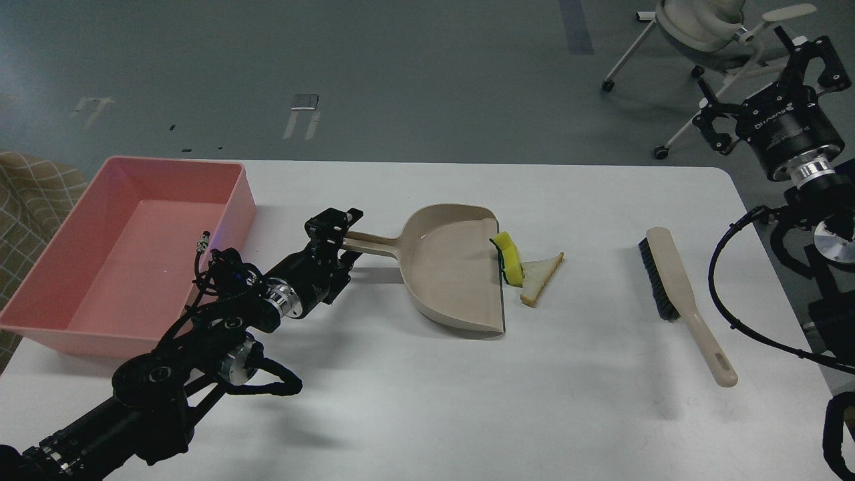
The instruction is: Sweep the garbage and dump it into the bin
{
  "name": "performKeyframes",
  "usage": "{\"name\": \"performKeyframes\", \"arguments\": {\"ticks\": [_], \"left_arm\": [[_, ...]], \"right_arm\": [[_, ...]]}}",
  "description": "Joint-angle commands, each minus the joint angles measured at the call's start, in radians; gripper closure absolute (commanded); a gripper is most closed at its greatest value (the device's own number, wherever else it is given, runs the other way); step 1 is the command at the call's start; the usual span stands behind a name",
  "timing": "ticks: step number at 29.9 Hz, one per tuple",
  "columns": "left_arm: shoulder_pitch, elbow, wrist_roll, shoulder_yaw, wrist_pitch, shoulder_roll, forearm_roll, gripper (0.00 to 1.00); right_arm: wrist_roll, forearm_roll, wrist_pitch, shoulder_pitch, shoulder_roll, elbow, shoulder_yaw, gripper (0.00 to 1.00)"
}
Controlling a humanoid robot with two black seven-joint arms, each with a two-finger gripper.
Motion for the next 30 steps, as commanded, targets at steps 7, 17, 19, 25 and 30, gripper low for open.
{"name": "performKeyframes", "arguments": {"ticks": [7,17,19,25,30], "left_arm": [[-0.006,0.002,-0.011,0.027,0.000,-0.015,0.002,0.43],[-0.003,0.002,-0.027,0.031,-0.001,-0.015,0.003,0.55],[-0.003,0.002,-0.027,0.033,-0.001,-0.015,0.003,0.55],[-0.003,0.002,-0.032,0.033,-0.001,-0.015,0.003,0.63],[-0.003,0.002,-0.050,0.039,-0.001,-0.015,0.024,0.75]], "right_arm": [[0.000,0.000,0.000,0.000,0.001,-0.001,0.000,0.00],[0.000,0.000,0.000,0.000,0.001,-0.002,0.000,0.00],[0.000,0.000,0.000,0.000,0.001,-0.002,0.000,0.00],[0.000,0.000,0.000,0.000,-0.002,-0.004,0.000,0.00],[0.000,0.000,0.000,0.000,-0.002,-0.004,0.000,0.00]]}}
